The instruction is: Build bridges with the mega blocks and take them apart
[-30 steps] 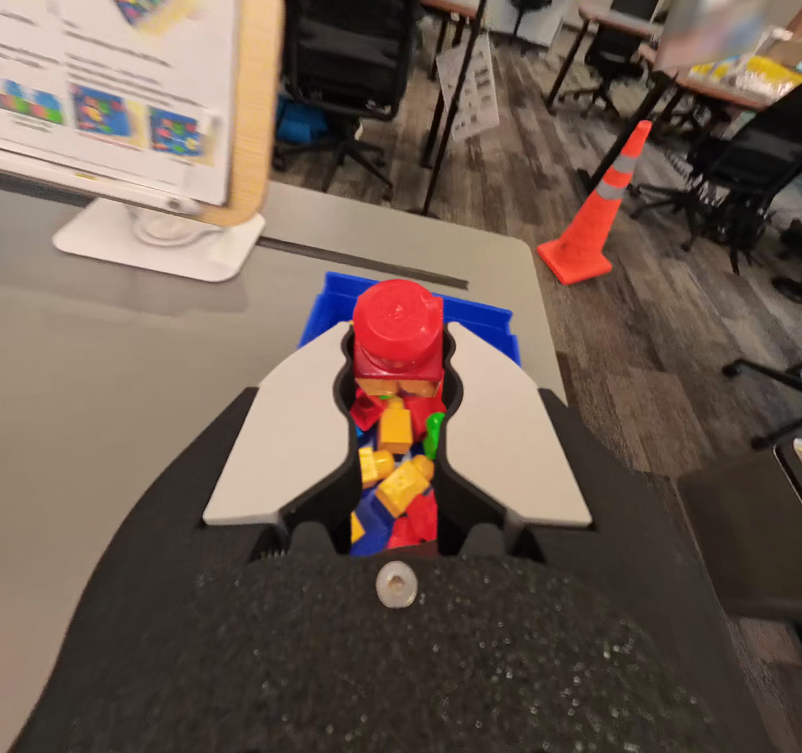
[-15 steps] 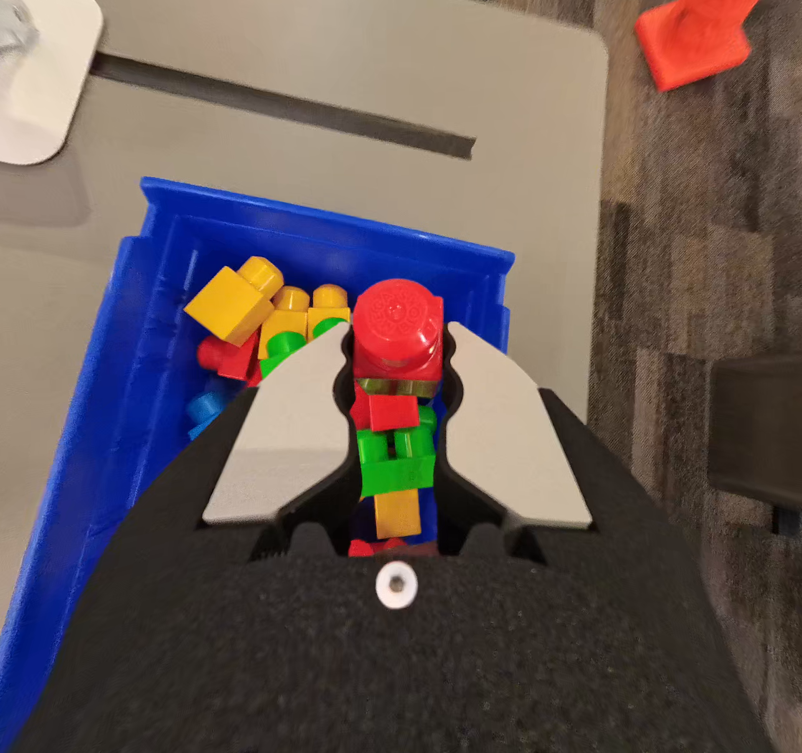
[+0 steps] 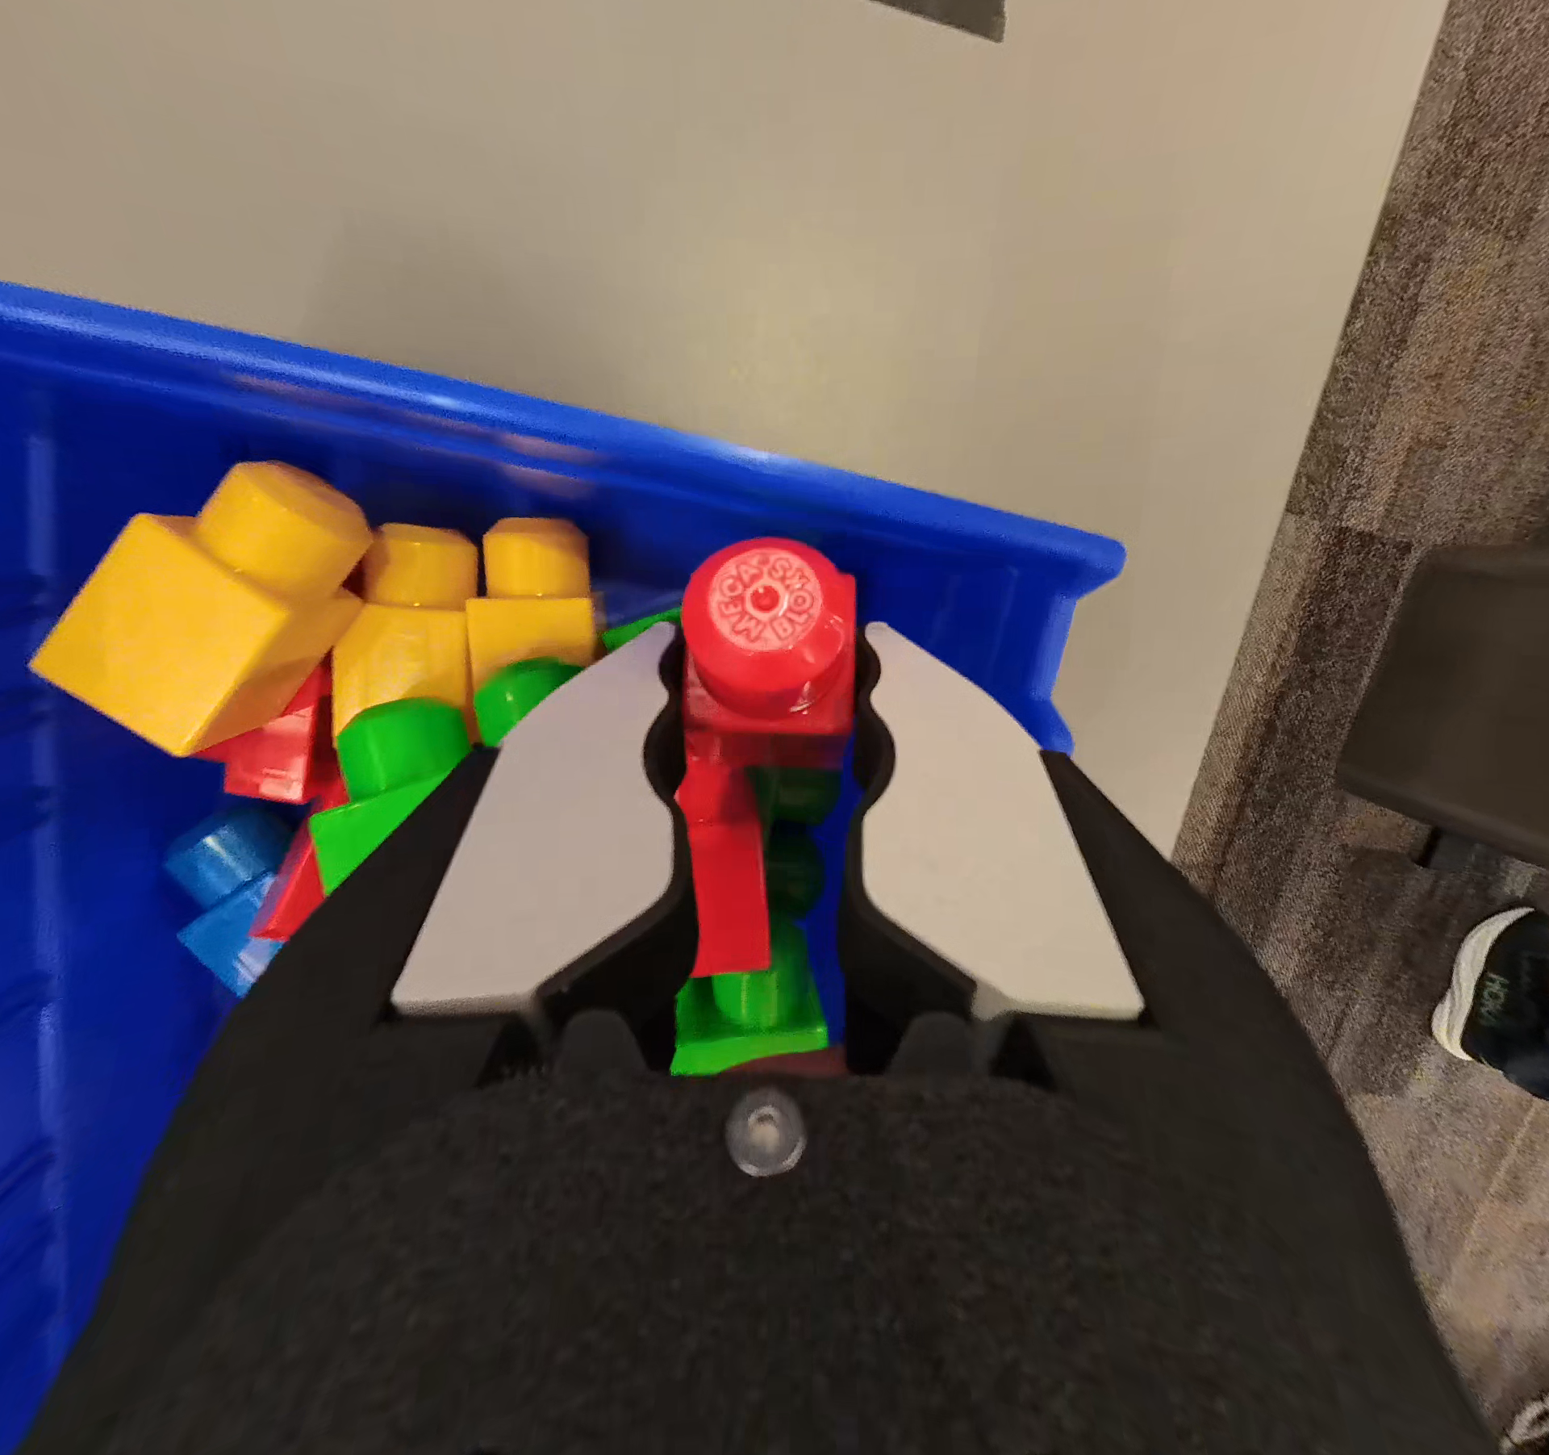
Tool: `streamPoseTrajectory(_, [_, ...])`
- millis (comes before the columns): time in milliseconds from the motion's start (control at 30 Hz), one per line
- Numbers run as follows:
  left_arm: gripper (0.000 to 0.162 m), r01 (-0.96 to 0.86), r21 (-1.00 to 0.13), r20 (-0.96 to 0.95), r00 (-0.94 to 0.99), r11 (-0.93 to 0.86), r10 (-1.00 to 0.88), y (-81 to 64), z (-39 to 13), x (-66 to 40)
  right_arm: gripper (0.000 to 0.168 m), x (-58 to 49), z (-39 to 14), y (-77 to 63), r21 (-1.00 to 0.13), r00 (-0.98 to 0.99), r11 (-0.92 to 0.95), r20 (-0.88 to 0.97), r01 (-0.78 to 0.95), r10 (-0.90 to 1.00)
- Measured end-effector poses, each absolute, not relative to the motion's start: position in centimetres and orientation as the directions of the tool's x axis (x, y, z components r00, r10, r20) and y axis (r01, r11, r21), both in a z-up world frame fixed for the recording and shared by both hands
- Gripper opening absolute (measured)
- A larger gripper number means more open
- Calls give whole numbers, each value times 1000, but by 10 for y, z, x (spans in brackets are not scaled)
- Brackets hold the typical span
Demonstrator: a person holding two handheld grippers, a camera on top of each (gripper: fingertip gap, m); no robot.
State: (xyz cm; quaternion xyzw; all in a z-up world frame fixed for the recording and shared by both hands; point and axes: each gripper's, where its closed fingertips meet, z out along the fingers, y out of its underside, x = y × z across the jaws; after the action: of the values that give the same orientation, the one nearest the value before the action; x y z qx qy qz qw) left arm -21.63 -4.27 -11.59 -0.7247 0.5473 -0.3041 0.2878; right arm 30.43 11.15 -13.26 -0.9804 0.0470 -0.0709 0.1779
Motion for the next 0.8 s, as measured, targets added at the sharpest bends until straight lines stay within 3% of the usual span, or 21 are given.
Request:
streamPoseTrajectory(100, [62,-471,-832,213,216,-293,-953,-64,-114,-238,36,312,-138,103,-270,975,-962,206,-24,-82])
streamPoseTrajectory(267, [61,-385,-859,277,205,-337,-939,-74,-112,-252,38,315,-134,89,0,871,-985,467,171,151])
streamPoseTrajectory(367, [61,-393,-858,287,172,-332,-943,-80,-112,-247,66,309,-122,93,1,873,-987,467,161,143])
streamPoseTrajectory(467, [61,-411,-860,257,166,-304,-952,-84,-119,-248,65,289,-74,106,-175,872,-964,481,200,94])
streamPoseTrajectory(633, [61,-409,-883,122,275,-231,-954,-60,-117,-260,59,146,20,89,-671,920,-646,368,364,135])
streamPoseTrajectory(700, [60,-383,-894,104,330,-233,-938,-49,-113,-265,57,67,20,57,-801,938,-496,238,336,252])
streamPoseTrajectory(800, [61,-353,-899,113,385,-259,-916,-37,-112,-274,55,-37,-22,7,-919,915,-358,7,165,404])
